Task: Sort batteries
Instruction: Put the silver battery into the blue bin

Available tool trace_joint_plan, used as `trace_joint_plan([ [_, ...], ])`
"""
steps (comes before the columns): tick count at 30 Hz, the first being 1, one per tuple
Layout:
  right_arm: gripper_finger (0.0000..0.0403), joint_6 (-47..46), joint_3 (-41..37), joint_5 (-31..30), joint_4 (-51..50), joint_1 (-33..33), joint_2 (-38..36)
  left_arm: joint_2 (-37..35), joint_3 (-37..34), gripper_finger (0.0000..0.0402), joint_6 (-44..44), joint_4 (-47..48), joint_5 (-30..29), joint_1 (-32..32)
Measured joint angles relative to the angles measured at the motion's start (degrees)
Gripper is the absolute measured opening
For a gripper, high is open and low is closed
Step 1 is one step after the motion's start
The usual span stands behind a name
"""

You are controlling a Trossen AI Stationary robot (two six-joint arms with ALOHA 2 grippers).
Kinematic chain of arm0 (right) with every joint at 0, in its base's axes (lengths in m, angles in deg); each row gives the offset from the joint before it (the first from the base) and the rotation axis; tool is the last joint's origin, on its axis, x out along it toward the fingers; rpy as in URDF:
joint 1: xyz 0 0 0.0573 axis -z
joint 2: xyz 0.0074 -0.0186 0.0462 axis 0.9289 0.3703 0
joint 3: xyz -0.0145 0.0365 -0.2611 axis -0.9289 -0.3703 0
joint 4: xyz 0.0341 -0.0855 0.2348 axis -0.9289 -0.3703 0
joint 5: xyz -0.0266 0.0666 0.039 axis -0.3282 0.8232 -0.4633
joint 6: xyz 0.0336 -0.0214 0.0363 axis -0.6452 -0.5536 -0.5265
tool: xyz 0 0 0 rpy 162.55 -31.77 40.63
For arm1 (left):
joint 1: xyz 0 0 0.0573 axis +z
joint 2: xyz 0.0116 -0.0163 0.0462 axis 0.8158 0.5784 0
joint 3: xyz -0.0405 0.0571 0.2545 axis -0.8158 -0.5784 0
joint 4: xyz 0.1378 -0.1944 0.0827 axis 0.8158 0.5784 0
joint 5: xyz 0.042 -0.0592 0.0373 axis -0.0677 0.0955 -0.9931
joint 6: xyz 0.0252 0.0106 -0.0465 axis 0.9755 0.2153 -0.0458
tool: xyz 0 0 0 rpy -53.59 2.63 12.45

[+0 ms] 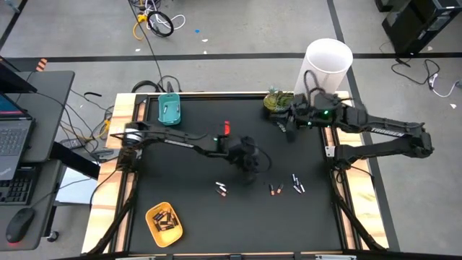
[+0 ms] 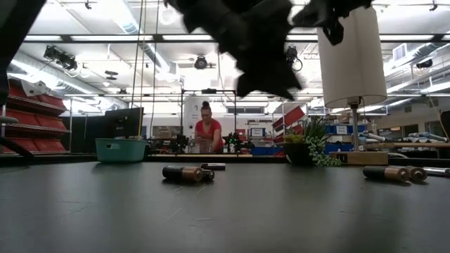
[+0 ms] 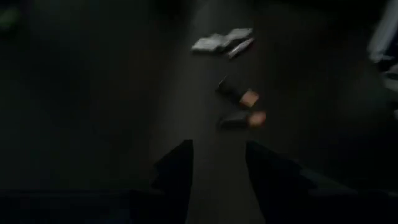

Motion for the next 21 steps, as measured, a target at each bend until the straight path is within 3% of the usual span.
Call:
trace_joint_plan([
  [6, 0.0052, 3.1, 5.91, -0.01, -2.16, 2.07, -2.51, 10.04, 13.98, 0.0162, 1.84, 1.98, 6.12, -0.28],
  [11, 0.0052, 1.74, 8.0, 0.0, -16.59, 2.48, -6.16, 15.29, 19.0, 0.0162, -8.74, 3.37, 12.04, -0.19],
  [15, 0.0052, -1.66, 6.0, -0.04, -32.14, -0.03, -10.03, 15.95, 19.27, 0.0161, -15.51, 8.55, 9.57, -0.63],
  [21, 0.0052, -13.19, 0.77, -0.1, -38.73, -5.93, -16.52, 15.63, 19.41, 0.0142, -18.22, 13.27, 4.89, -0.87],
])
